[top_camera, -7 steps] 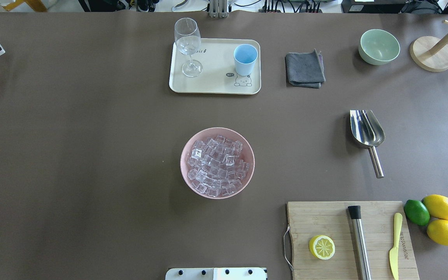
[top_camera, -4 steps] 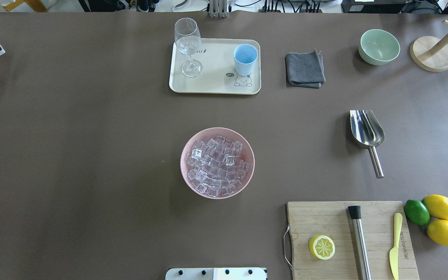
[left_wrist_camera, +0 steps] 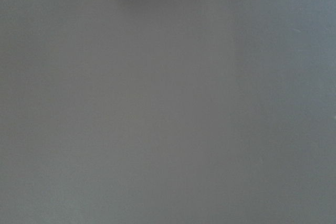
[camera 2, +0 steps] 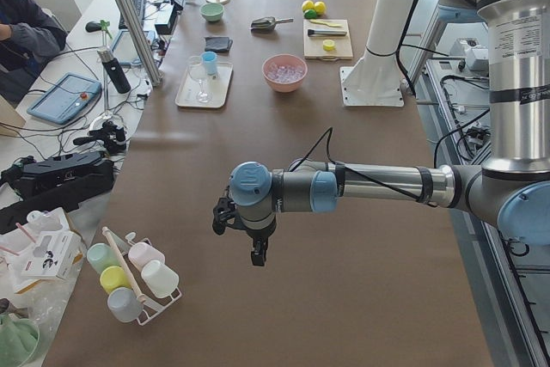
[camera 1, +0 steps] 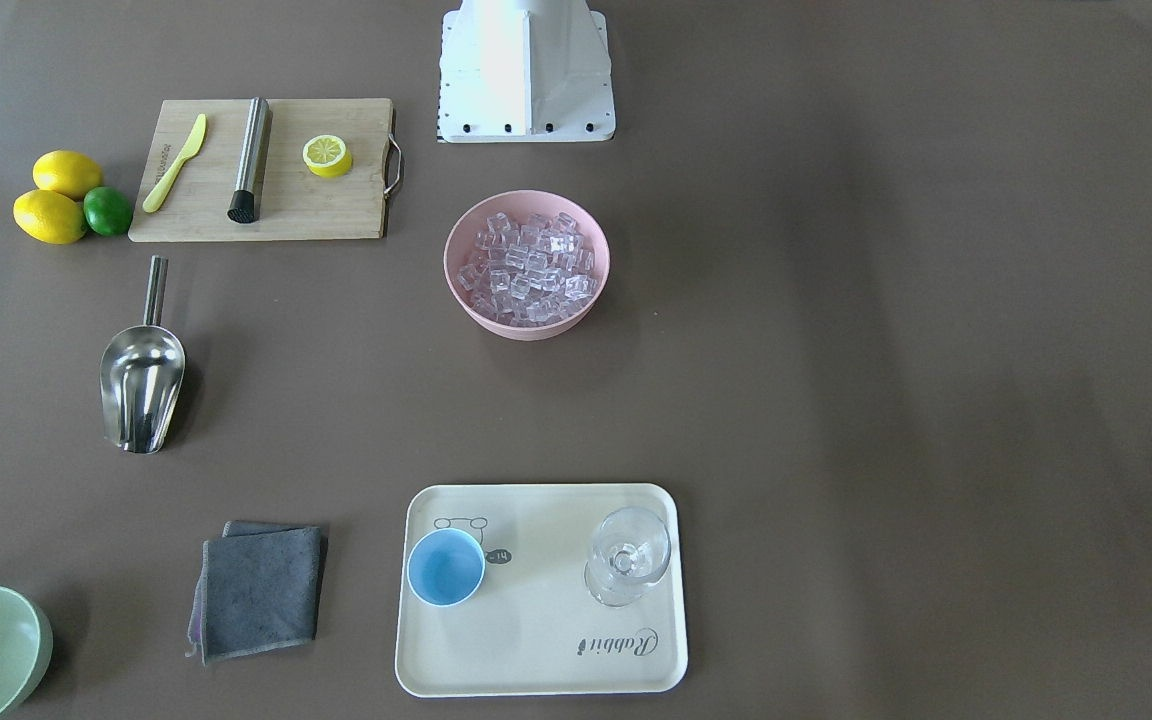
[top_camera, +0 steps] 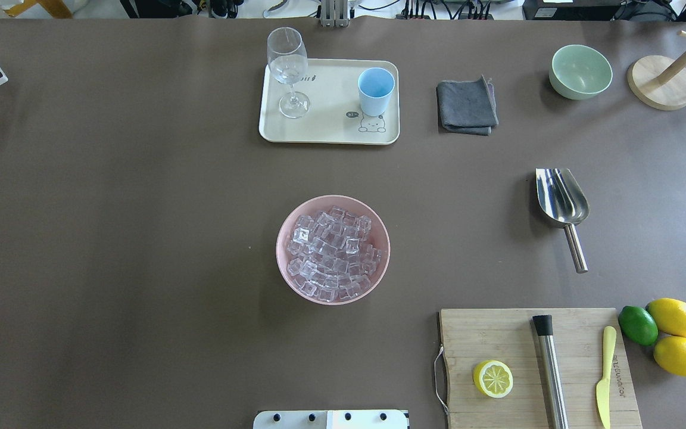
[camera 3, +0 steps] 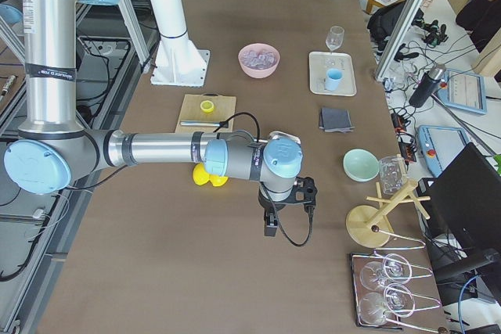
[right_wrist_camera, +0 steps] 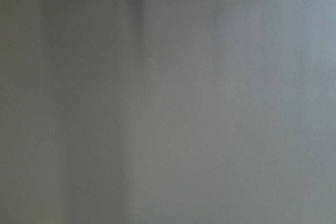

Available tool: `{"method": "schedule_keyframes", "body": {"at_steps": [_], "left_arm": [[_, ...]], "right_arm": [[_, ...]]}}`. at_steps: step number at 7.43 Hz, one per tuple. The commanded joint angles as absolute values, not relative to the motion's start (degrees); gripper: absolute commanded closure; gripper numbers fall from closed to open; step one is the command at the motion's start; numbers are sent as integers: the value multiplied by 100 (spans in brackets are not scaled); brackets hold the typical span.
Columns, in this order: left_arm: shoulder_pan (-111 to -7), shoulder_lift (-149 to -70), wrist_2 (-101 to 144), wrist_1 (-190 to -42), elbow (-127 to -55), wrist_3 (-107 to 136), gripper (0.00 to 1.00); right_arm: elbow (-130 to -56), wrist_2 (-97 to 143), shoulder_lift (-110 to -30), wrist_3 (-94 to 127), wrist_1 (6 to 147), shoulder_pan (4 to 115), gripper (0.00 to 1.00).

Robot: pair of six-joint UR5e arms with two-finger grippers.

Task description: Put ice in cup with scoop

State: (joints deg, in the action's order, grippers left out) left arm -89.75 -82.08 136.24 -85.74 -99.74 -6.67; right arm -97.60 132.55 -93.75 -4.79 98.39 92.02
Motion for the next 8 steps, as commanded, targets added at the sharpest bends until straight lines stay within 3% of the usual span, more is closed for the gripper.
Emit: {"method": "schedule_keyframes", "body": {"at_steps": [1, 3, 6, 8], "left_arm": [[-8938, -8218, 13693, -8630, -10028, -694, 2], [-8388, -8383, 14000, -8640, -10063, -659, 2], [-7237, -9087, 13975, -8613, -10430, -607, 2], [-6464, -9586, 13992, -8622, -10678, -615, 2]], "right_arm": [[-9896, 13254, -9457, -483, 9791, 9202, 0], [-10134, 13349, -9413, -257, 9817, 9036, 0], [-10791, 13650, -9212, 2347, 9713, 7879, 0], [-10714, 13570, -9158, 3308, 8689, 7307, 0]]}}
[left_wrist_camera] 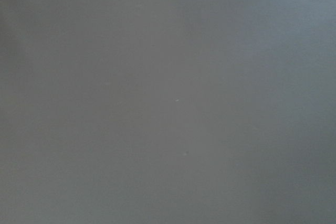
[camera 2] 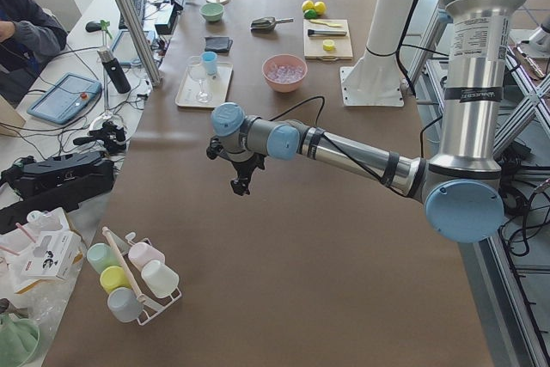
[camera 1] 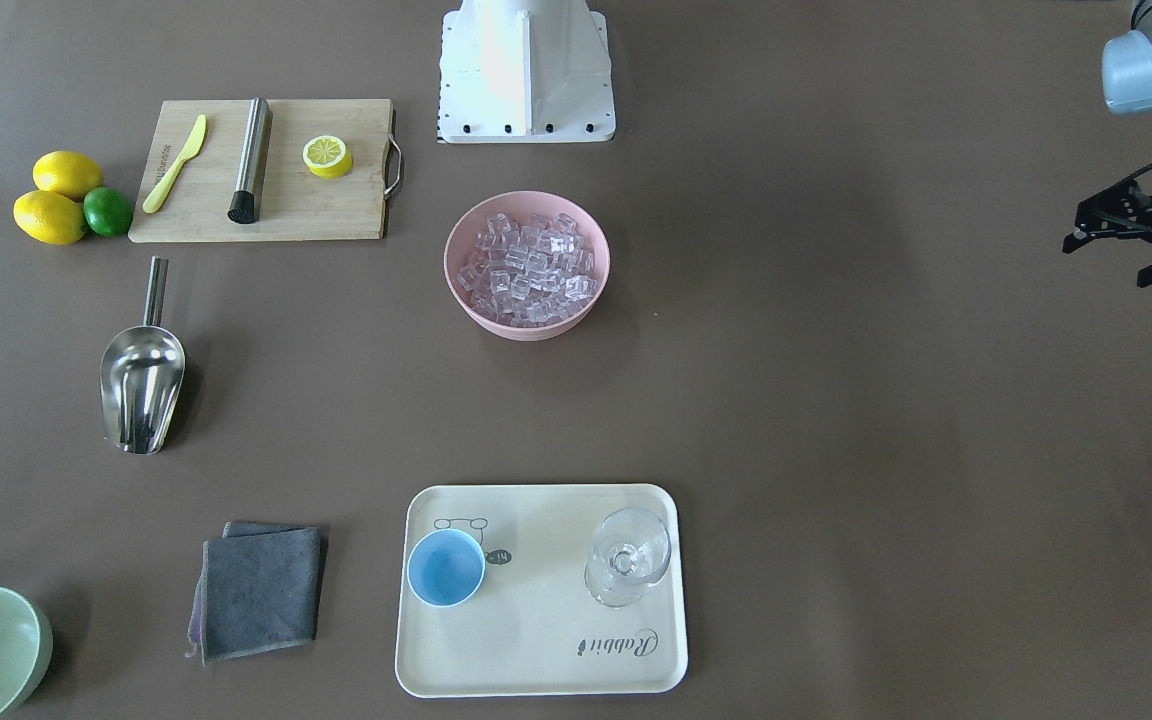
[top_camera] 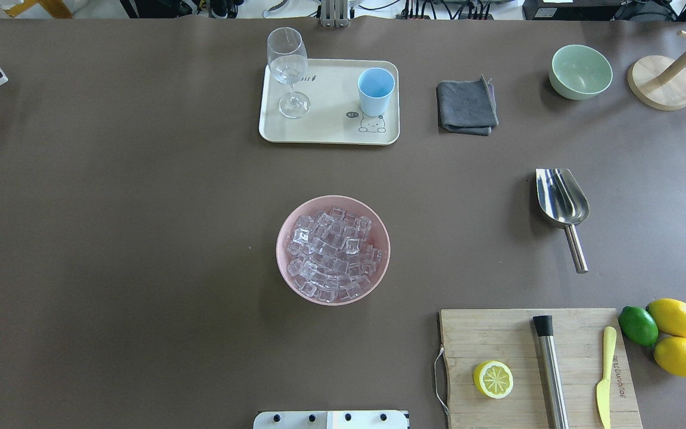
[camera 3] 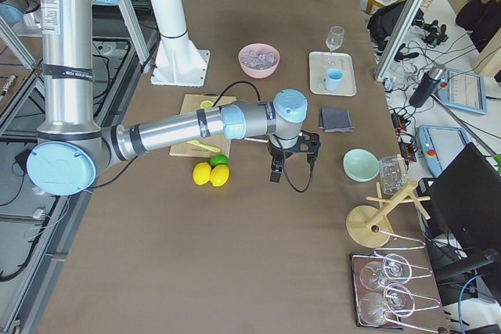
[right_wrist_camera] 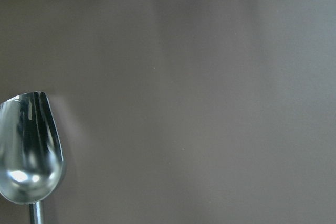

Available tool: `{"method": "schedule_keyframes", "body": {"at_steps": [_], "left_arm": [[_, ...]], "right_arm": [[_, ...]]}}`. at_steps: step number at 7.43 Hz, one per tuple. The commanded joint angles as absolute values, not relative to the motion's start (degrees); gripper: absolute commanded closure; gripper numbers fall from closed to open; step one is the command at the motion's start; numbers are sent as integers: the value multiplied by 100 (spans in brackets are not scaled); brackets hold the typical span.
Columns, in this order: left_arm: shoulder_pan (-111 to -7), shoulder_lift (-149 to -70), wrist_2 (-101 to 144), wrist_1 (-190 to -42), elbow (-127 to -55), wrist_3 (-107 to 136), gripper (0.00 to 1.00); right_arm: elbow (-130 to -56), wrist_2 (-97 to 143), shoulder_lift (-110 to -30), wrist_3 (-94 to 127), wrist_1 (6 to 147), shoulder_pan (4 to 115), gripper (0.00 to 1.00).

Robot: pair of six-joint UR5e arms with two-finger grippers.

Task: Put ice in cup with scoop
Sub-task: 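Move the left gripper toward the pink bowl while the right approaches the scoop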

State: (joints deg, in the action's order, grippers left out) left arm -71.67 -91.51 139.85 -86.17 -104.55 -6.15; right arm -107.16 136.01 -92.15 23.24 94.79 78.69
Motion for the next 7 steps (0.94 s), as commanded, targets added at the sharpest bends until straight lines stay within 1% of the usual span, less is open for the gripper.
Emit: {"method": "schedule_keyframes", "body": {"at_steps": [1, 2, 3, 4, 5, 7], "left_arm": [[-5999, -9928, 13949, -8622, -10801, -615, 2], [-5603, -10132, 13922, -8683, -10863, -615, 2], [-5268, -10151, 13939, -9171, -10872, -615, 2], [-4856, -10056, 13948, -10133, -10768, -624, 2], [-4504, -10072, 13922, -10865, -10566, -615, 2], [-4177, -10273, 13931, -11091, -10529, -624, 2]], "right_arm": [[-10662, 13614, -9158, 3905, 8231, 6895, 0], [-10687, 13614, -9158, 4424, 7783, 6456, 0], [-10714, 13562, -9210, 4873, 7291, 6068, 0], [-10827, 13396, -9237, 5148, 6956, 5612, 0], [-11072, 12959, -9377, 5298, 6935, 5112, 0], [-11101, 12386, -9518, 5274, 6917, 4581, 0]]}}
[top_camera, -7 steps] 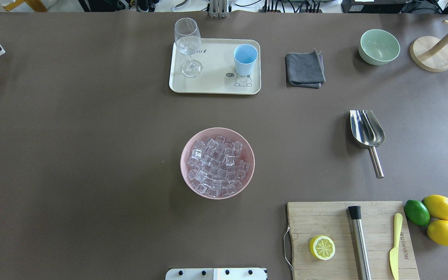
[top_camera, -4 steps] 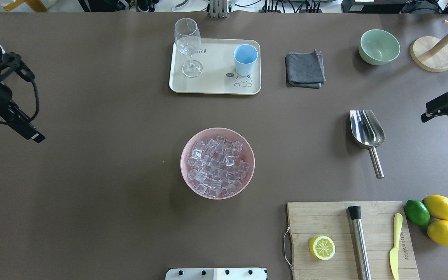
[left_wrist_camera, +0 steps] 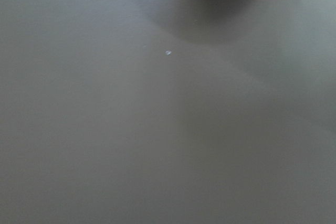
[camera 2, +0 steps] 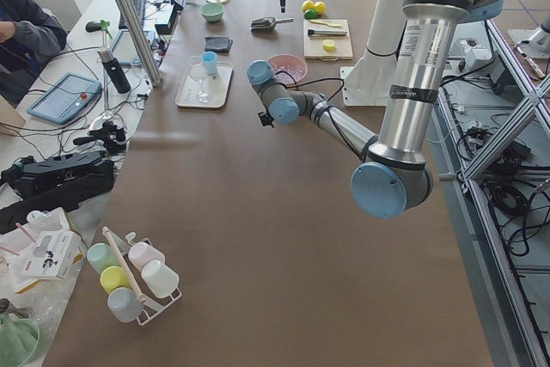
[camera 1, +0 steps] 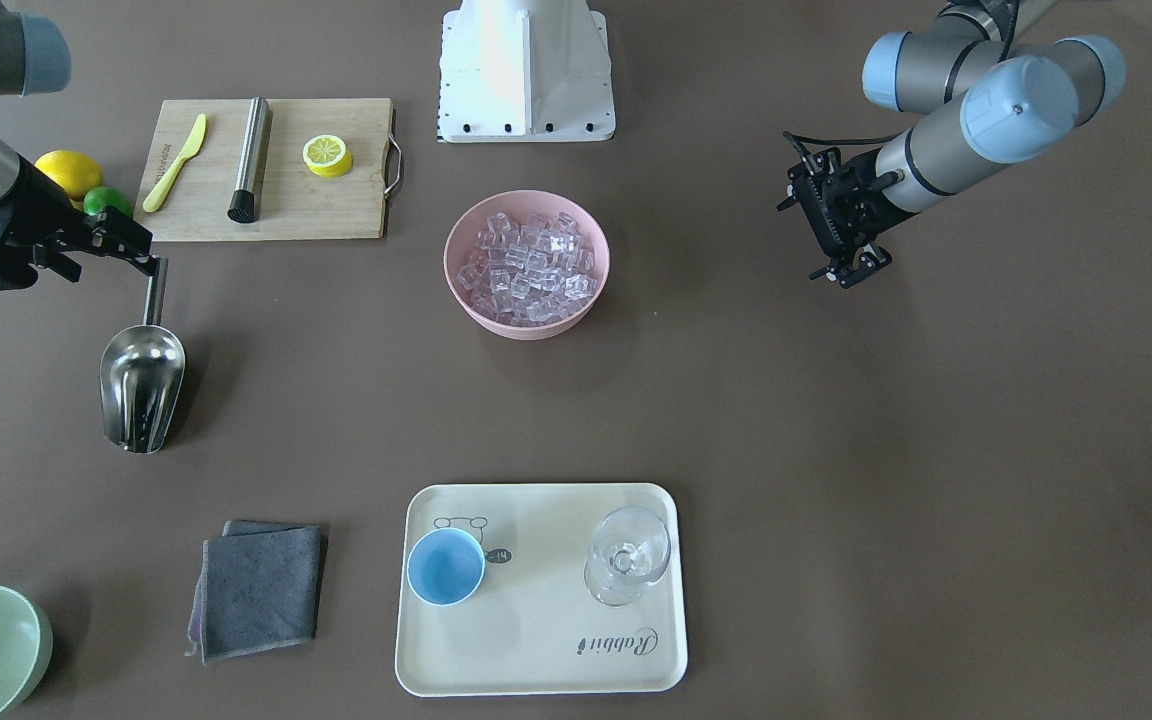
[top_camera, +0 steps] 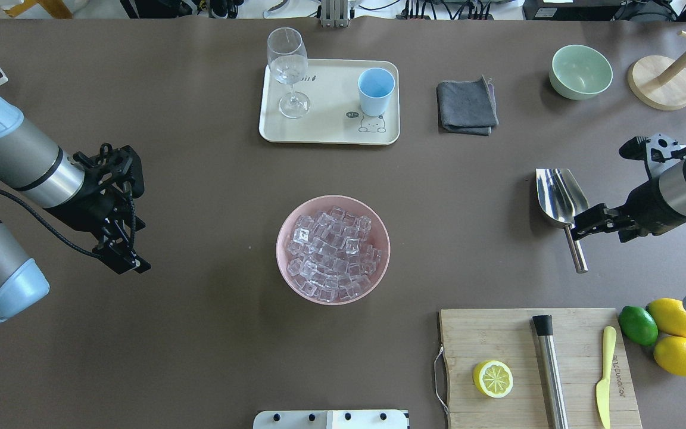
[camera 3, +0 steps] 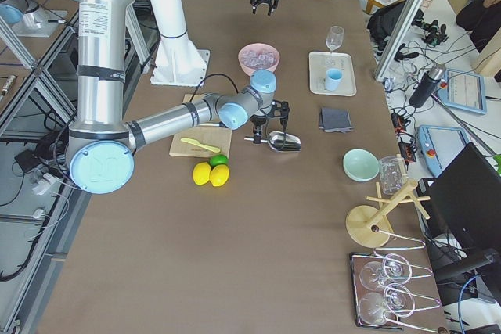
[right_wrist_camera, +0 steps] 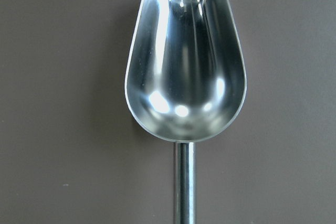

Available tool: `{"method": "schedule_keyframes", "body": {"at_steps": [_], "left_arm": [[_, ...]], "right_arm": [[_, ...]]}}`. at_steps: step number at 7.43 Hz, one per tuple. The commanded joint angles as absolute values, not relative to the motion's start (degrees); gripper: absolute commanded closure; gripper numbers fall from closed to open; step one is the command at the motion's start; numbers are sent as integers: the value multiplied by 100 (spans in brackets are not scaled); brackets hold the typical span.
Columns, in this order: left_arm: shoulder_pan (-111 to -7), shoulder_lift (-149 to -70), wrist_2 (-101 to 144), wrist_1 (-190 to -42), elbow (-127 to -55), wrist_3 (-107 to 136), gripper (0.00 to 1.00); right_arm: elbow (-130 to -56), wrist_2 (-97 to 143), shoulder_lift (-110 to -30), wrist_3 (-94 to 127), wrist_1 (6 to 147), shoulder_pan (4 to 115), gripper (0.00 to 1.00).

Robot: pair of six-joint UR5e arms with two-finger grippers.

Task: Put ice in cup with scoop
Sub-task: 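Move the left gripper toward the pink bowl while the right approaches the scoop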

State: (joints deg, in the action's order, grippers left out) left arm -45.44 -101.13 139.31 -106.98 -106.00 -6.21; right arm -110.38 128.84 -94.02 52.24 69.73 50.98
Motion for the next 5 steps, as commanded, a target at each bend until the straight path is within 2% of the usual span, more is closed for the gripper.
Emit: {"method": "schedule_keyframes", "body": {"at_steps": [1, 3, 5], "left_arm": [[-3940, -10335, 13922, -11353, -10521, -624, 2], [-3815, -10388, 13728, -11775, -10416, -641, 2], [-3595, -10546, 13527, -12879, -10091, -642, 2]], "right_arm": [[-11066, 12149, -9527, 5230, 6917, 4440, 0], [-10917, 12085, -9458, 4916, 6917, 4421, 0], [-10706, 12041, -9335, 4676, 6908, 4403, 0]]}}
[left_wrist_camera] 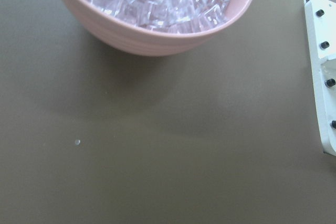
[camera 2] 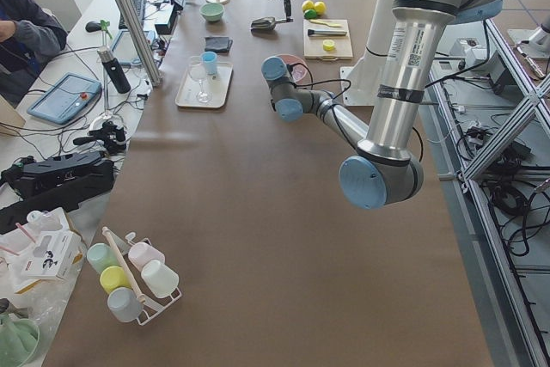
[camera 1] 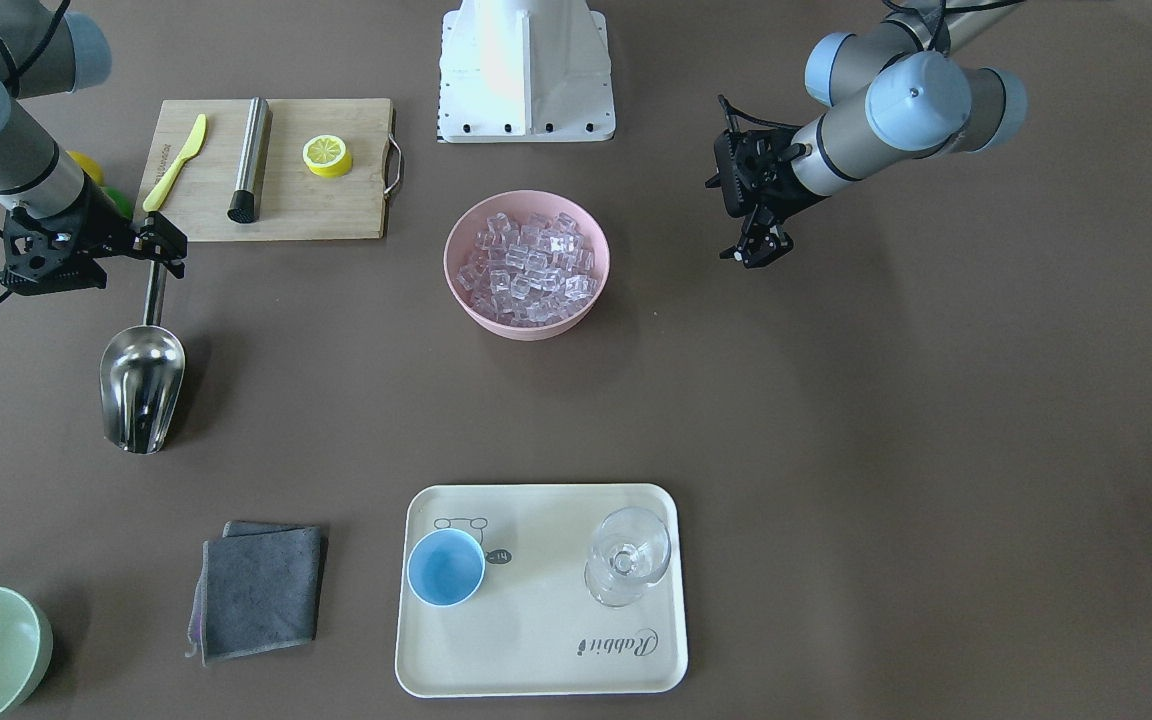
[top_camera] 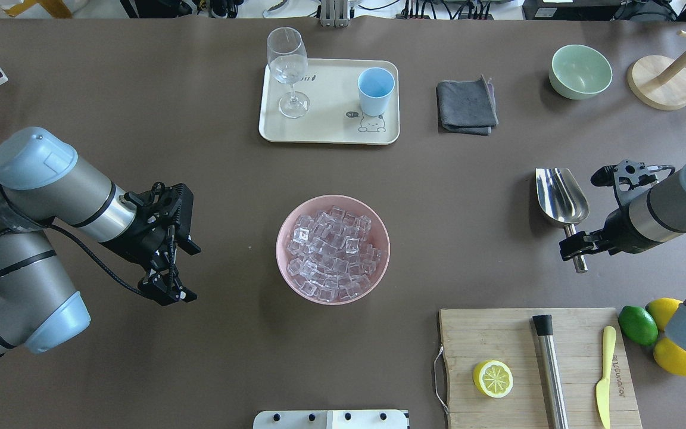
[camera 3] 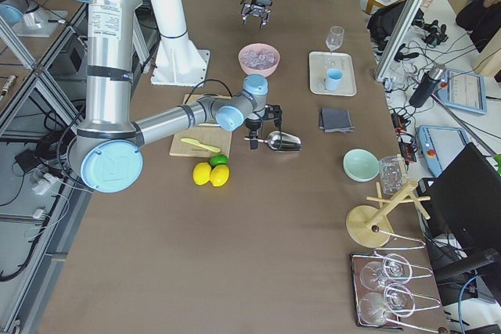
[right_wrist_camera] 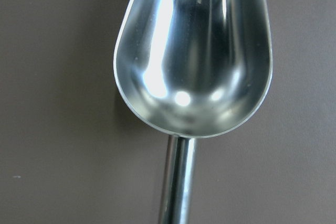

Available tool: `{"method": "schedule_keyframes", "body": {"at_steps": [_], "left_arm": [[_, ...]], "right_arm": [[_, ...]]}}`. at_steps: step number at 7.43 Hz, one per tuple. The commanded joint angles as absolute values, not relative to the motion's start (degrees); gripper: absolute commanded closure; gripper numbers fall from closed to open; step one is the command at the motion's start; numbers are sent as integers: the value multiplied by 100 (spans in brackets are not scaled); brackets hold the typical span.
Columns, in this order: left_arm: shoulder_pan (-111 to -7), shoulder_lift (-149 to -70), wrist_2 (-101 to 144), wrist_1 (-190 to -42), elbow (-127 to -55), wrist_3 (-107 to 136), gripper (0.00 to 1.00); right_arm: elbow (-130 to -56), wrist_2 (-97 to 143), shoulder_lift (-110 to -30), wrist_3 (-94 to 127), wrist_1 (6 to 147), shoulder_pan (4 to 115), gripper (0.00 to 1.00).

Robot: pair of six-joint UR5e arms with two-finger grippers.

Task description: Put ice in cup with scoop

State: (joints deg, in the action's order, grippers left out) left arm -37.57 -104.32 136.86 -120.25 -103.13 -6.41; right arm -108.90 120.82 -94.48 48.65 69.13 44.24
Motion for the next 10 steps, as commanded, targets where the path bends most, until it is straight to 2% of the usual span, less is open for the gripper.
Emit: {"method": "schedule_keyframes", "body": {"at_steps": [1, 2, 3, 4, 5, 6, 7, 9, 10], "left_arm": [[-3438, -10608, 13161, -13381, -9968, -650, 2], [-3289, -10669, 12914, -13751, -9793, -642, 2], [-3287, -10774, 12833, -14077, -9513, -642, 2], [-3278, -10976, 12832, -14419, -9092, -633, 2], [-3252, -11108, 12832, -14632, -8888, -633, 2], [-3235, -11205, 12832, -14825, -8720, -633, 2], [-3217, -11293, 12823, -14932, -8562, -633, 2], [-3138, -11565, 12823, -15055, -8167, -633, 2], [-3138, -11610, 12823, -15134, -8104, -633, 2]], "right_arm": [[-10609, 12050, -9221, 4684, 6917, 4403, 0], [-10574, 12111, -9194, 4719, 6908, 4403, 1], [-10565, 12111, -9159, 4746, 6952, 4403, 8], [-10547, 12111, -9150, 4763, 6970, 4403, 24], [-10512, 12111, -9141, 4764, 6978, 4403, 28], [-10407, 12111, -9097, 4764, 6970, 4403, 28], [-10380, 12103, -9079, 4764, 6970, 4403, 40], [-10424, 12120, -9079, 4807, 6979, 4403, 93], [-10459, 12268, -9070, 4808, 7092, 4412, 100]]}}
